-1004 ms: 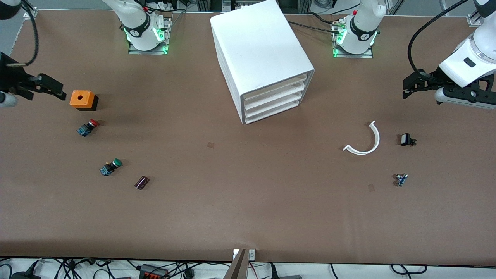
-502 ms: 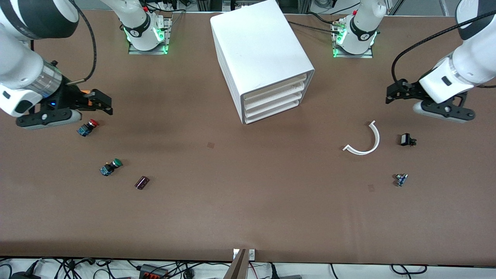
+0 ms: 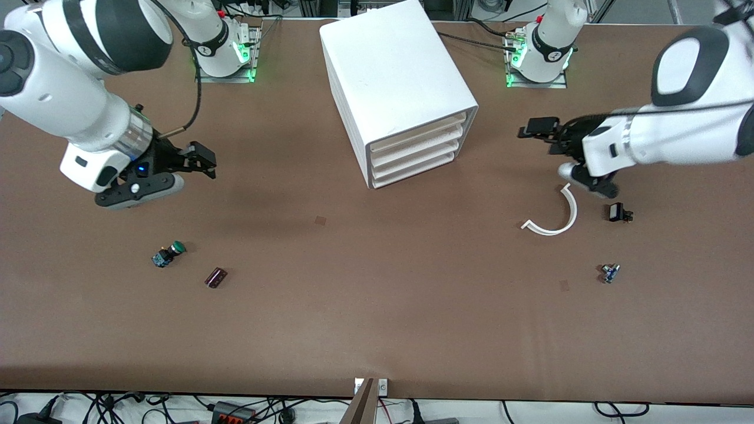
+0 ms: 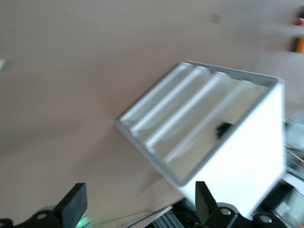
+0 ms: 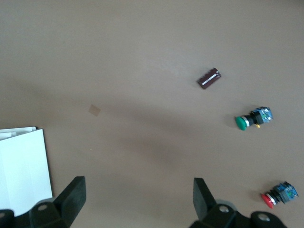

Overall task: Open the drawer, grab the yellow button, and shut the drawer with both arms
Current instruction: 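Grasp the white drawer's handle with the left gripper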

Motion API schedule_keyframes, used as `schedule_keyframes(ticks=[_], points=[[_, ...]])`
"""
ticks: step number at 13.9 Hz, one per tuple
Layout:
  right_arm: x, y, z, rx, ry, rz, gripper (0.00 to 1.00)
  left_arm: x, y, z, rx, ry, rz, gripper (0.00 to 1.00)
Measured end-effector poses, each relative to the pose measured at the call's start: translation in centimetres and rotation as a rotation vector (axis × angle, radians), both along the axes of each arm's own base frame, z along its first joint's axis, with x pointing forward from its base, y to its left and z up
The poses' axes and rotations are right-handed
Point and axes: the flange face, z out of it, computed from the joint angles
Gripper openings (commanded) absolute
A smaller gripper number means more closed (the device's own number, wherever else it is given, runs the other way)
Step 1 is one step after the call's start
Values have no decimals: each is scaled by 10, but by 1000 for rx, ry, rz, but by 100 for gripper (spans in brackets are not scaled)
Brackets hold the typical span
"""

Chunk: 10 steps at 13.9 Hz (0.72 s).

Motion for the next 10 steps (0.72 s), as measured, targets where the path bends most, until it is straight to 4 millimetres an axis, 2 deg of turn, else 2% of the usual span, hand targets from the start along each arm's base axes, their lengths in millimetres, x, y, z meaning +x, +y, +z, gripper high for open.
schedule_keyframes(ticks=[3, 5, 7, 8, 9, 10], points=[[6, 29, -14, 2, -9, 40, 100, 14, -20, -77, -301, 80, -59, 100], [8, 40, -19, 4, -15, 45, 100, 15, -30, -115, -425, 120, -70, 100], [7, 47, -20, 5, -18, 33, 100, 10, -36, -141, -515, 130, -87, 100], [6, 51, -21, 5, -18, 34, 100, 5, -36, -152, -555, 132, -84, 94], [6, 52, -22, 5, -16, 34, 100, 0, -35, -160, -586, 131, -80, 93], [6, 53, -24, 4, -13, 34, 100, -4, -33, -166, -608, 132, -76, 86]])
